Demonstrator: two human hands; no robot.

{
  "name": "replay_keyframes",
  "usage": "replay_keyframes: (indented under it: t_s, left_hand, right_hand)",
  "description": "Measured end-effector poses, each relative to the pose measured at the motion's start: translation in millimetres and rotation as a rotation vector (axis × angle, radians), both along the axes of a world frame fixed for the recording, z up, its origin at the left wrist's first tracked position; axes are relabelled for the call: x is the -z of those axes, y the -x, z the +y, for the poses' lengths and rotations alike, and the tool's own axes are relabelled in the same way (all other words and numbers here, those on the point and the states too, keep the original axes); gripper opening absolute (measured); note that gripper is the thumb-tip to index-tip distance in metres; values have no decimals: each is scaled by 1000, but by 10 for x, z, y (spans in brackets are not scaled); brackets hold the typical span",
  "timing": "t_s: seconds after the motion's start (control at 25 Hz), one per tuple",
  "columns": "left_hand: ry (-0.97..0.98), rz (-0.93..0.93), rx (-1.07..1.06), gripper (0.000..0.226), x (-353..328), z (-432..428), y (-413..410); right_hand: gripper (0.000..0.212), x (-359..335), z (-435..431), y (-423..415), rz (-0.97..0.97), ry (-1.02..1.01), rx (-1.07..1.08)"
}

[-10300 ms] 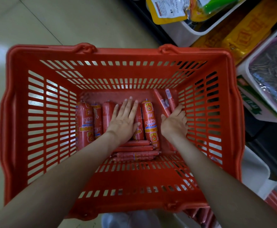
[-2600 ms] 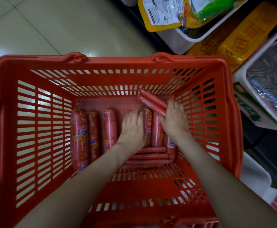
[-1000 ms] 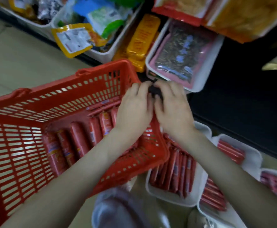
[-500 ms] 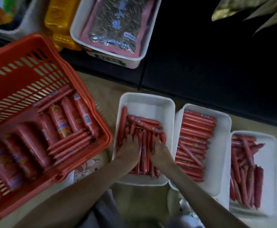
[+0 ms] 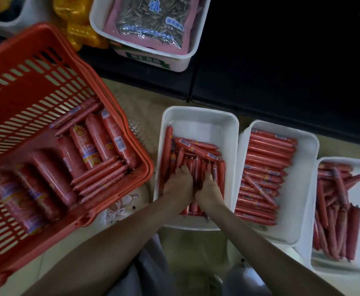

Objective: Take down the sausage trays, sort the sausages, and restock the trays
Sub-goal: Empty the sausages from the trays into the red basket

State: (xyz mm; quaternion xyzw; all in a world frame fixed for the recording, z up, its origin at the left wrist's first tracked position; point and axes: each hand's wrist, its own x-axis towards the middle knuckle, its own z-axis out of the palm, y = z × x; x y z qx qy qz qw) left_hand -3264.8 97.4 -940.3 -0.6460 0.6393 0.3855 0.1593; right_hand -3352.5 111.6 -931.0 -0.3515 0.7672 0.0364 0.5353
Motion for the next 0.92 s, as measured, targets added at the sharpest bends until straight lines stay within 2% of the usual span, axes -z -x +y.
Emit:
replay_keyframes:
  t_s: [0.12,0.24,0.36,0.44,0.52,0.64,0.8,0.92]
  left_hand:
    - [-81,158,-129,44,-37,44,-78]
    - [-169,298,-248,43,-10,110,-205]
    - [-194,347,-229,34,25,175,-152]
    - [-178,318,-226,34,3,178,-102]
    - [-161,297,-261,36,-30,152,-90]
    - [-160,319,-340,39,-121,108,-103]
    - [-159,320,-501,39,-229,73,-165]
    - [-134,306,-563,38,-272,37,-254]
  right_hand:
    - [67,-37,29,-36,-2,-32,-78]
    - [72,-43,17,-73,-31,-81,-11]
    - [56,-15,43,-39,-101,-48,101]
    - [40,-30,67,2,-153,-33,111]
    - [36,-75,60,62,-199,2,103]
    - [43,-187,-4,144,-204,53,60]
    - [62,-279,-23,255,87,146,-118]
    - [71,-206,5,288,73,78,-117]
